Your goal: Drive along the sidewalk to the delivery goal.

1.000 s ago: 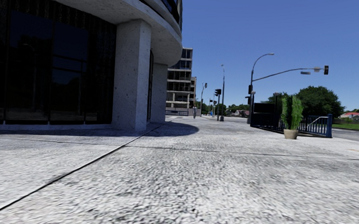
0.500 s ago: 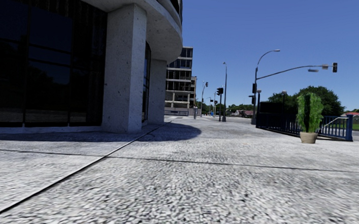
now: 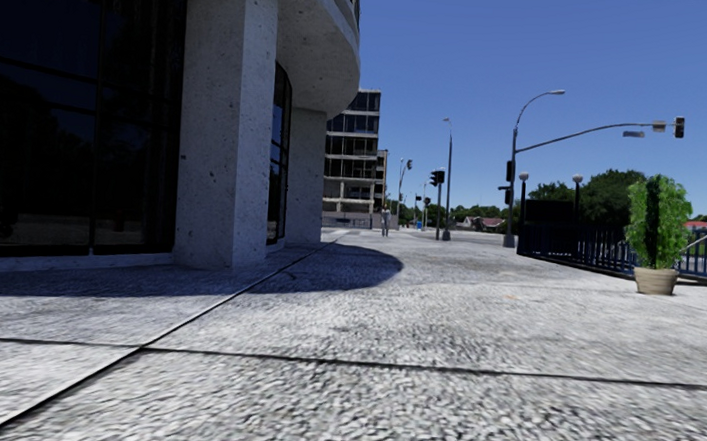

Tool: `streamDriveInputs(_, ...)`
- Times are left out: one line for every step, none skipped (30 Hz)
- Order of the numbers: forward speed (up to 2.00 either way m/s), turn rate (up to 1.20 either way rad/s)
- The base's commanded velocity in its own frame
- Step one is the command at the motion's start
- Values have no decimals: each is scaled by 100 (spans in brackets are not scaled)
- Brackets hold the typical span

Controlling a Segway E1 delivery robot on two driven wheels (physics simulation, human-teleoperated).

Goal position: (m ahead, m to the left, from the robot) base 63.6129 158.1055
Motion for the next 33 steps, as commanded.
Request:
streamDriveInputs(200, 0)
streamDriveInputs(200, 0)
streamDriveInputs(200, 0)
streamDriveInputs(200, 0)
streamDriveInputs(200, 0)
streamDriveInputs(200, 0)
streamDriveInputs(200, 0)
streamDriveInputs(200, 0)
streamDriveInputs(200, 0)
streamDriveInputs(200, 0)
streamDriveInputs(200, 0)
streamDriveInputs(200, -4)
streamDriveInputs(200, -4)
streamDriveInputs(200, -16)
streamDriveInputs(200, -20)
streamDriveInputs(200, -21)
streamDriveInputs(200, -21)
streamDriveInputs(200, -21)
streamDriveInputs(200, -21)
streamDriveInputs(200, -21)
streamDriveInputs(200, -21)
streamDriveInputs(200, -21)
streamDriveInputs(200, -21)
streamDriveInputs(200, -21)
streamDriveInputs(200, -21)
streamDriveInputs(200, -21)
streamDriveInputs(200, -21)
streamDriveInputs(200, -21)
streamDriveInputs(200, -21)
streamDriveInputs(200, -21)
streamDriveInputs(200, -21)
streamDriveInputs(200, -21)
streamDriveInputs(200, -21)
